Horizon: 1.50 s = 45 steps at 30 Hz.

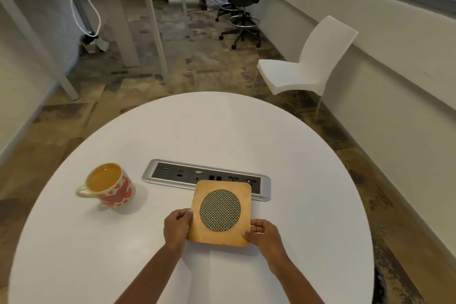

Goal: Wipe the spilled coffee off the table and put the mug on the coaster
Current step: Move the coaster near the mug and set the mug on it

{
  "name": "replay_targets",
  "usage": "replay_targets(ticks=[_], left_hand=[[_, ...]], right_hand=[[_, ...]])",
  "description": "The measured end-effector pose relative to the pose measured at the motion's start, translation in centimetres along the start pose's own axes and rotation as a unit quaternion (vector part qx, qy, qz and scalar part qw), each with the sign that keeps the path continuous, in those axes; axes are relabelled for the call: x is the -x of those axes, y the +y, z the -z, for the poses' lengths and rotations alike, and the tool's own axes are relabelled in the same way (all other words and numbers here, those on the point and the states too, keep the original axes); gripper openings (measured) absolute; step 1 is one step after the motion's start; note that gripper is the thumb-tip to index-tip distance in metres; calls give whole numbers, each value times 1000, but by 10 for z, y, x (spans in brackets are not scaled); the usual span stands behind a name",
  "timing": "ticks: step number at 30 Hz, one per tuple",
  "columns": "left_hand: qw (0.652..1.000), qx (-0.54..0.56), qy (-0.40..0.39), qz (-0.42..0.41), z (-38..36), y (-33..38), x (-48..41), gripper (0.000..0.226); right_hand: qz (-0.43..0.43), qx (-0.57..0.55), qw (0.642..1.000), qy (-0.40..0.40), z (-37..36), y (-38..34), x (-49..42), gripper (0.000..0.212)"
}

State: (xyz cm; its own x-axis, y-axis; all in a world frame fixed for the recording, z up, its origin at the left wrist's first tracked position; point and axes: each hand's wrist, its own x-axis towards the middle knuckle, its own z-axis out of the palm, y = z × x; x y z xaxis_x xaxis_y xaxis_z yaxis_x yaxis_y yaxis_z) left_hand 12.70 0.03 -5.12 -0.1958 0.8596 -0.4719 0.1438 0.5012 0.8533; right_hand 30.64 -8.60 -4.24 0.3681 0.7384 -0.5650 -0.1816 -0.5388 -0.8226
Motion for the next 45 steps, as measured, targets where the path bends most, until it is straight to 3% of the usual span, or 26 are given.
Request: replay_targets(ticks=[10, 18, 35, 45], left_hand=[[990, -131, 36, -35, 87, -23, -27, 14], [977, -197, 26, -72, 108, -22, -36, 15], [960, -254, -8, -121, 111, -21, -19, 18], [964, -227, 50, -128, 141, -4, -33, 23]], right_hand=[[-24, 48, 999, 1, -90, 27, 28, 26], [-18, 92, 995, 38, -120, 33, 39, 28], [14, 242, 967, 84, -121, 38, 59, 32], [98, 298, 947, 63, -145, 9, 54, 39]])
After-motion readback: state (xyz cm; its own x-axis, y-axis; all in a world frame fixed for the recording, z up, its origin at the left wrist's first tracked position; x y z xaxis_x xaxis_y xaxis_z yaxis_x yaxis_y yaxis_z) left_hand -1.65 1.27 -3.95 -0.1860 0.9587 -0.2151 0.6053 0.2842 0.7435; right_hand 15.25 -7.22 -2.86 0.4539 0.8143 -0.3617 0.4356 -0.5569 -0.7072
